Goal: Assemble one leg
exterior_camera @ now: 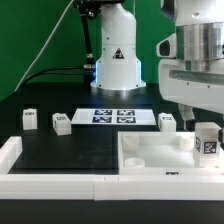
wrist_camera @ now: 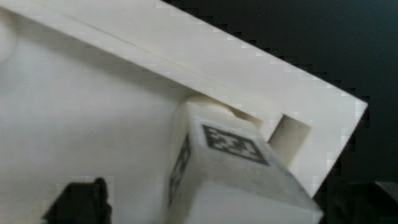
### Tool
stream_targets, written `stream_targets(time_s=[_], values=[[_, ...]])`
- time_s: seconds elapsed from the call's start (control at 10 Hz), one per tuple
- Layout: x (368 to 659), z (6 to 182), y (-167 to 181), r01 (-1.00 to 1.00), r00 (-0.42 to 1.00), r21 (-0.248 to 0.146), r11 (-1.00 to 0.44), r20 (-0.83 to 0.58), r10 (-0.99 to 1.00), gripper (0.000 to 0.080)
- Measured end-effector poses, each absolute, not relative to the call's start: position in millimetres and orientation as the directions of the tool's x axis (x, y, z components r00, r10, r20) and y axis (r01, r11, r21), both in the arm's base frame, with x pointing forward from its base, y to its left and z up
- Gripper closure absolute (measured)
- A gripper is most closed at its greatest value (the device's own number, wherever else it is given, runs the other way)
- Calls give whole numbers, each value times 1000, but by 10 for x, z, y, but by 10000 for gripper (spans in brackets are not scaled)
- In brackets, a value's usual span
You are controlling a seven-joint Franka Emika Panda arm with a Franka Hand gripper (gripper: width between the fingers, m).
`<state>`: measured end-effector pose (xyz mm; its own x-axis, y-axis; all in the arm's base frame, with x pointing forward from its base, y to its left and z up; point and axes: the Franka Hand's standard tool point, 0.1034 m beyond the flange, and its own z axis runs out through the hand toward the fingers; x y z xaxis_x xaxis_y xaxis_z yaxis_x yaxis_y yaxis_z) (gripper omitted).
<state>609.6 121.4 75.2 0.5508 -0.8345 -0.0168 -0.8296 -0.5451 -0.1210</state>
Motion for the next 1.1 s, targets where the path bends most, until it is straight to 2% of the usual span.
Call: stream_targets(time_s=[0.1, 0.3, 0.4, 0.7, 0.8, 0.9, 1.0, 1.1], values=[[6097, 753, 1212, -707, 701, -121, -697, 8, -713, 154], [6107, 754, 1221, -482, 871, -101, -870, 50, -488, 151], [6121, 762, 1219, -395, 914, -96, -913, 59, -402, 151], [6126, 767, 1197, -27, 995, -36, -999, 90, -30, 151], [6125, 765, 1191, -14, 996, -34, -999, 90, -17, 151], [6124, 764, 1191, -19, 996, -34, -999, 90, -22, 279], [6124, 764, 1190, -19, 996, -34, -999, 89, -22, 279], [6124, 764, 1190, -19, 996, -34, -999, 89, -22, 417]])
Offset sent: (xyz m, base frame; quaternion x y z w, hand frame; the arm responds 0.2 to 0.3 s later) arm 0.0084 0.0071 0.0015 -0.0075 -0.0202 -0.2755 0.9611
